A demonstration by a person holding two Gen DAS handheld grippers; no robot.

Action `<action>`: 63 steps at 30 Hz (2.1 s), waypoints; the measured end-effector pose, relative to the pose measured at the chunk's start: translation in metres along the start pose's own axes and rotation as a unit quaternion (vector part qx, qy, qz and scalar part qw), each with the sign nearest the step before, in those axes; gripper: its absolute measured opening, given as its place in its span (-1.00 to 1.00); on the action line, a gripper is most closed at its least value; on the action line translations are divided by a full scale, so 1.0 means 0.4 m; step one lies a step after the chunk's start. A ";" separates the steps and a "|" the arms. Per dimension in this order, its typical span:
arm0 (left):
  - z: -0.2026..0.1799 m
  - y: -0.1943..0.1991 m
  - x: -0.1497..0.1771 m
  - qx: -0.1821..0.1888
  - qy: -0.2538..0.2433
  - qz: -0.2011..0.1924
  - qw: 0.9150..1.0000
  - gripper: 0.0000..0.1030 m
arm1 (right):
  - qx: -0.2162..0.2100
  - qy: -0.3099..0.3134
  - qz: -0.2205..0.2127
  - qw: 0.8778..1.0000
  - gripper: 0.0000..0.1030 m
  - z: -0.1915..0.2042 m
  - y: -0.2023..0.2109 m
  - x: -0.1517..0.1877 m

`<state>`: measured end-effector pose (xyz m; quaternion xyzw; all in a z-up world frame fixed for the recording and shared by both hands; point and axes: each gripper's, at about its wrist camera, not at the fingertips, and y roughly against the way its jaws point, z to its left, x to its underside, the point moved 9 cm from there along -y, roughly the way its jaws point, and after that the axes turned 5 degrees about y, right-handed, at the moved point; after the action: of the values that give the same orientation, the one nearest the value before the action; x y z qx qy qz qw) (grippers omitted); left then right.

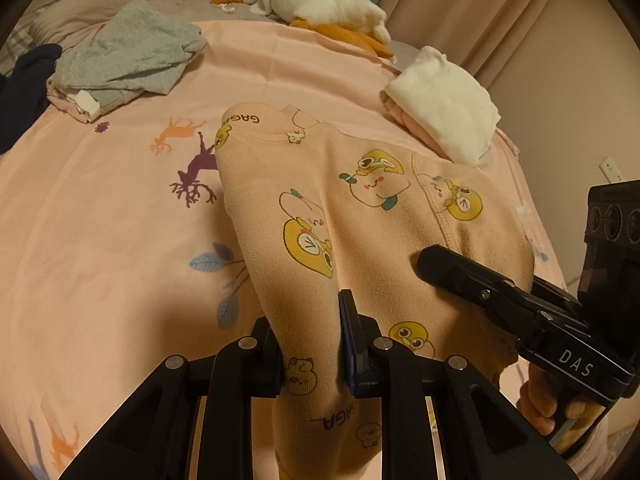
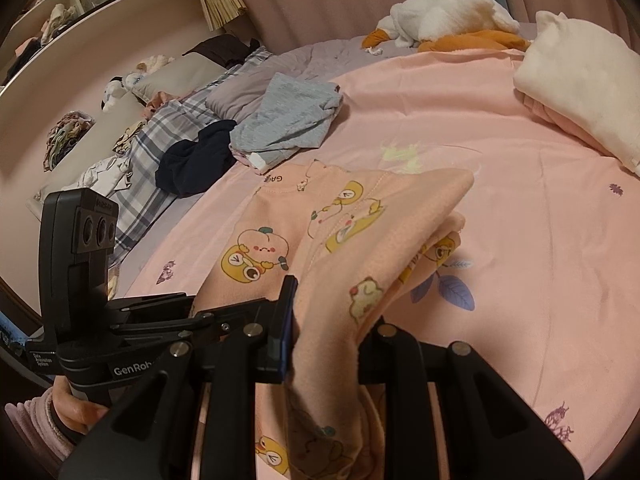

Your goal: Fold small clothes

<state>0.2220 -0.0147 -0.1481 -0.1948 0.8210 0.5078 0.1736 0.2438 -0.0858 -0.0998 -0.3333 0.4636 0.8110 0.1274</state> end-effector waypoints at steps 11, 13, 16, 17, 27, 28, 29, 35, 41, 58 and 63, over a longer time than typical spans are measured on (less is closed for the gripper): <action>0.020 -0.056 -0.023 -0.008 -0.001 0.013 1.000 -0.62 | 0.002 -0.008 0.012 1.000 -0.56 -0.038 -0.058 -0.005; 0.023 -0.064 -0.024 -0.009 0.000 0.014 1.000 -0.62 | 0.002 -0.010 0.013 1.000 -0.56 -0.043 -0.066 -0.006; 0.029 -0.074 -0.026 -0.011 0.001 0.017 1.000 -0.62 | 0.002 -0.012 0.016 1.000 -0.56 -0.053 -0.080 -0.005; 0.031 -0.078 -0.026 -0.011 0.001 0.019 1.000 -0.62 | 0.002 -0.013 0.017 1.000 -0.56 -0.055 -0.083 -0.004; 0.042 -0.117 -0.019 -0.019 0.005 0.034 0.999 -0.62 | 0.002 -0.026 0.034 0.999 -0.56 -0.080 -0.123 0.011; 0.044 -0.119 -0.017 -0.020 0.005 0.035 0.999 -0.62 | 0.002 -0.028 0.035 0.999 -0.56 -0.082 -0.126 0.013; 0.045 -0.123 -0.017 -0.021 0.005 0.037 0.999 -0.62 | 0.001 -0.029 0.037 0.999 -0.56 -0.086 -0.130 0.016; 0.049 -0.137 -0.008 -0.026 0.005 0.042 0.999 -0.62 | 0.001 -0.037 0.044 0.998 -0.55 -0.101 -0.144 0.028; 0.049 -0.142 -0.005 -0.030 0.002 0.041 0.999 -0.62 | -0.001 -0.042 0.046 0.998 -0.55 -0.112 -0.149 0.033; 0.052 -0.148 -0.005 -0.032 0.002 0.043 0.999 -0.62 | 0.003 -0.069 0.056 0.996 -0.54 -0.160 -0.166 0.054; 0.055 -0.150 -0.005 -0.033 0.001 0.043 0.999 -0.62 | 0.007 -0.073 0.060 0.996 -0.53 -0.167 -0.172 0.059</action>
<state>0.2554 -0.0190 -0.2025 -0.1657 0.8116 0.5414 0.1440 0.2899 -0.1072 -0.1846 -0.2442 0.4783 0.8358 0.1143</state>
